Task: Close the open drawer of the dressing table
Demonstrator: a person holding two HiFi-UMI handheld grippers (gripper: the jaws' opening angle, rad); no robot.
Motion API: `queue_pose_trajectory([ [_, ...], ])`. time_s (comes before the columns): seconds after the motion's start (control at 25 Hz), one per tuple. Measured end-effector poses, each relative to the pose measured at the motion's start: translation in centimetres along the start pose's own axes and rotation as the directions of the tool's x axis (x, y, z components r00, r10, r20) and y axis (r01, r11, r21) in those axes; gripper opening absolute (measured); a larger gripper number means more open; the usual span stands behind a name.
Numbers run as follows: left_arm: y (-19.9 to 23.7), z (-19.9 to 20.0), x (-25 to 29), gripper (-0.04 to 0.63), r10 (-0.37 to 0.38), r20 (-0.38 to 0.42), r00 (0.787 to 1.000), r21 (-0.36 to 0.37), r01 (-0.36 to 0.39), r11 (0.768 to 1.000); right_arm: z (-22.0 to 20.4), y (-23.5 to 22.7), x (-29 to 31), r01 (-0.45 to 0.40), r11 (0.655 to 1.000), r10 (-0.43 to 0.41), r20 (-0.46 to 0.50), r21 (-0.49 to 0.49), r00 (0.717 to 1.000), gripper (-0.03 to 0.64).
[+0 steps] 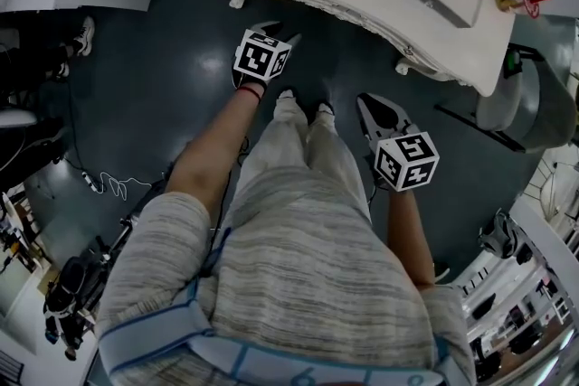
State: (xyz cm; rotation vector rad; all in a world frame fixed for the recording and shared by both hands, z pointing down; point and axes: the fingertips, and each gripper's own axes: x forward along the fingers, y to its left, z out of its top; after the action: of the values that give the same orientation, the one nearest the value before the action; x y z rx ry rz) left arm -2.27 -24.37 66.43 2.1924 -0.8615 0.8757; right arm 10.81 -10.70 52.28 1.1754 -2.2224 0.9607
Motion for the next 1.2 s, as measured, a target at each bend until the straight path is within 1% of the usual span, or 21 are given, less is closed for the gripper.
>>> queue_pose_trajectory([
  [0.16, -3.9, 0.6, -1.9, 0.164, -0.062, 0.057, 0.996, 0.027, 0.06, 0.998, -0.4, 0.2, -0.9, 0.004, 1.0, -0.004, 0.021, 0.009, 1.0, 0.012],
  [0.24, -5.9, 1.1, -3.1, 0.125, -0.09, 0.093, 0.992, 0.046, 0.086, 0.995, -0.4, 0.3, -1.3, 0.005, 1.0, -0.005, 0.036, 0.013, 0.999, 0.012],
  [0.32, -7.9, 1.7, -4.3, 0.093, -0.119, 0.125, 0.985, 0.058, 0.112, 0.992, -0.3, 0.4, -1.8, 0.003, 1.0, -0.004, 0.053, 0.018, 0.999, 0.012],
  [0.48, -11.4, 3.0, -6.4, 0.057, -0.179, 0.18, 0.967, 0.077, 0.168, 0.983, 0.0, 0.4, -2.6, -0.004, 1.0, 0.002, 0.086, 0.028, 0.996, 0.012],
  [0.72, -15.9, 4.5, -9.5, 0.031, -0.266, 0.238, 0.934, 0.134, 0.239, 0.962, 1.1, 1.1, -3.8, -0.033, 0.999, 0.026, 0.157, 0.036, 0.987, 0.011],
  [0.88, -18.5, 4.5, -11.2, 0.029, -0.306, 0.26, 0.916, 0.144, 0.277, 0.95, 1.5, 1.3, -4.9, -0.04, 0.999, 0.037, 0.184, 0.014, 0.982, 0.011],
  [1.0, -20.0, 4.4, -12.0, 0.028, -0.325, 0.269, 0.907, 0.149, 0.294, 0.944, 1.6, 1.2, -5.6, -0.041, 0.999, 0.042, 0.197, -0.006, 0.98, 0.009],
  [1.2, -21.8, 4.3, -12.7, 0.029, -0.345, 0.266, 0.9, 0.158, 0.312, 0.937, 1.9, 1.3, -7.0, -0.046, 0.999, 0.051, 0.213, -0.028, 0.976, 0.009],
])
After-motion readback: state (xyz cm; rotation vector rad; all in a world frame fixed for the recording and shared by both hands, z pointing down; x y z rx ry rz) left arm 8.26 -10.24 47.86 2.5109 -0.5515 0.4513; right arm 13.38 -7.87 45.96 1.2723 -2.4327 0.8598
